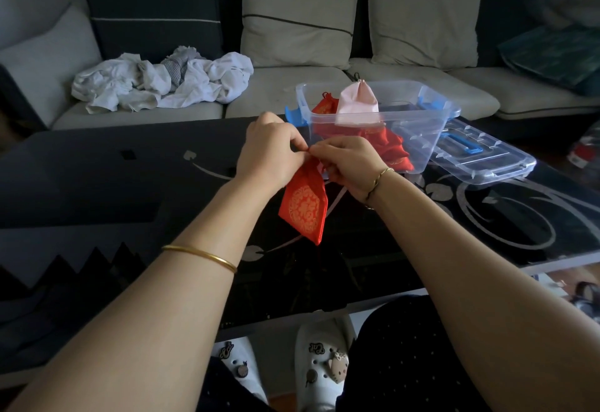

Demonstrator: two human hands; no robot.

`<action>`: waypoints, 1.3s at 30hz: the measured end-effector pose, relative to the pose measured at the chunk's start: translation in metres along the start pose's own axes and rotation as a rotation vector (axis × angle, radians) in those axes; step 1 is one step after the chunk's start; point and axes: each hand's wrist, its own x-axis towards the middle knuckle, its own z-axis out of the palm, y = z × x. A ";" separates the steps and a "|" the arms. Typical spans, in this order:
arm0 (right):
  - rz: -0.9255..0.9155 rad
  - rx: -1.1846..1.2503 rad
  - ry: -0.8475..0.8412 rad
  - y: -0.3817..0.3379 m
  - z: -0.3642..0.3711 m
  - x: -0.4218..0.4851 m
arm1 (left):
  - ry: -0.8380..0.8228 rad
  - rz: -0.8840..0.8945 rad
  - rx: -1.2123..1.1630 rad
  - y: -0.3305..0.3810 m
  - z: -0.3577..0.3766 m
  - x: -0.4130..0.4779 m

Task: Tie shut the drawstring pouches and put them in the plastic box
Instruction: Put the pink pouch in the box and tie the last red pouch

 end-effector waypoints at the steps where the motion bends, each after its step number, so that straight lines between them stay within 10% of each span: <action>1: -0.006 0.004 -0.019 0.000 0.000 0.000 | -0.004 0.004 0.000 -0.001 0.000 0.000; 13: -0.091 -0.226 0.188 0.018 -0.015 0.010 | -0.008 -0.070 -0.014 0.000 0.001 0.005; 19: 0.027 -0.146 -0.048 0.002 -0.013 -0.020 | 0.011 -0.201 -0.166 0.016 0.000 0.013; 29: -0.182 -0.350 0.386 -0.028 -0.072 0.014 | -0.072 -0.288 -0.627 0.089 0.001 0.084; 36: -0.064 -0.661 0.516 -0.065 -0.142 0.123 | -0.167 -0.053 -0.081 0.089 0.028 0.145; 39: 0.083 -0.961 0.319 -0.055 -0.152 0.141 | -0.377 -0.005 0.121 0.083 0.050 0.154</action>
